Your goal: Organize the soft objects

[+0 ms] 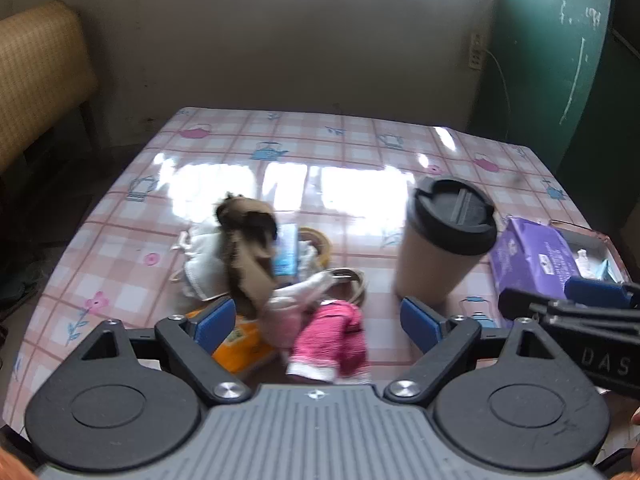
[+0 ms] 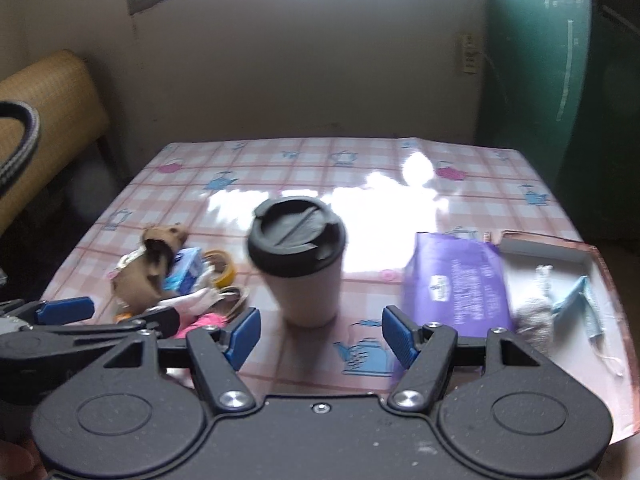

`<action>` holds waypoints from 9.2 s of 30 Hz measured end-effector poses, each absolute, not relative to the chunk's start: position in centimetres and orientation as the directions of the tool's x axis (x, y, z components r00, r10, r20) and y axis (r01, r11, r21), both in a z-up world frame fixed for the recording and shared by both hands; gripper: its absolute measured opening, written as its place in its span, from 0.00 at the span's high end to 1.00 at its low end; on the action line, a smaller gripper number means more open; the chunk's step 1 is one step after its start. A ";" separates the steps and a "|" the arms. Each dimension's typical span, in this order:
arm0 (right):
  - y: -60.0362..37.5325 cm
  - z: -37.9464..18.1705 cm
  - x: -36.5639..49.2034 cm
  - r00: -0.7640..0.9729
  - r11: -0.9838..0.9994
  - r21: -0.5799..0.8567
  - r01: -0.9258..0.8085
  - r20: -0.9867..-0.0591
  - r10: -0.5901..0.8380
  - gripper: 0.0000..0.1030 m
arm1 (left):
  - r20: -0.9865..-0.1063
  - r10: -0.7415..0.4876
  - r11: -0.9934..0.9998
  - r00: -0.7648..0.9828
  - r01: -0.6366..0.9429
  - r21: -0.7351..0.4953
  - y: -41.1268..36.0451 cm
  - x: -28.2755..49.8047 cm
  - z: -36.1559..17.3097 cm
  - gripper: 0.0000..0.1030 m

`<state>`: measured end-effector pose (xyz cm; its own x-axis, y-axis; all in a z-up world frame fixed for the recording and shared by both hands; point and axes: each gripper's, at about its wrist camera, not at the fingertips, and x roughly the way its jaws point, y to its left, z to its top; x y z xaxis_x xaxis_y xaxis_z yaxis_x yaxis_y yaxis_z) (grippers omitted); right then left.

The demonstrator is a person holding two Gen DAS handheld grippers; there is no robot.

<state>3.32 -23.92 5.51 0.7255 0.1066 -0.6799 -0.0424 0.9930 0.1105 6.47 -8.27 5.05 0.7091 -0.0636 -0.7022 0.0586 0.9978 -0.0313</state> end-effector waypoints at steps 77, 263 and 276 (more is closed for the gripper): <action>-17.2 0.1 4.3 0.662 0.945 0.201 -0.258 -0.676 0.324 0.74 | -0.681 0.053 0.999 0.730 -0.045 0.030 1.0 6.8 0.1 0.49; -50.7 1.9 2.0 0.669 0.904 0.118 0.412 -0.712 -0.212 0.71 | -0.733 -0.491 0.766 0.471 0.634 -0.105 -36.1 7.9 1.6 0.47; -49.1 3.7 1.2 0.696 0.914 0.118 0.388 -0.687 -0.207 0.51 | -0.707 -0.455 0.803 0.542 0.593 -0.061 -34.5 7.0 3.3 0.20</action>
<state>1.23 -49.11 3.65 0.6964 -0.2074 -0.6871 0.3884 0.9139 0.1178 7.04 -34.50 3.31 0.5424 -0.4546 -0.7066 0.5934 0.8026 -0.0609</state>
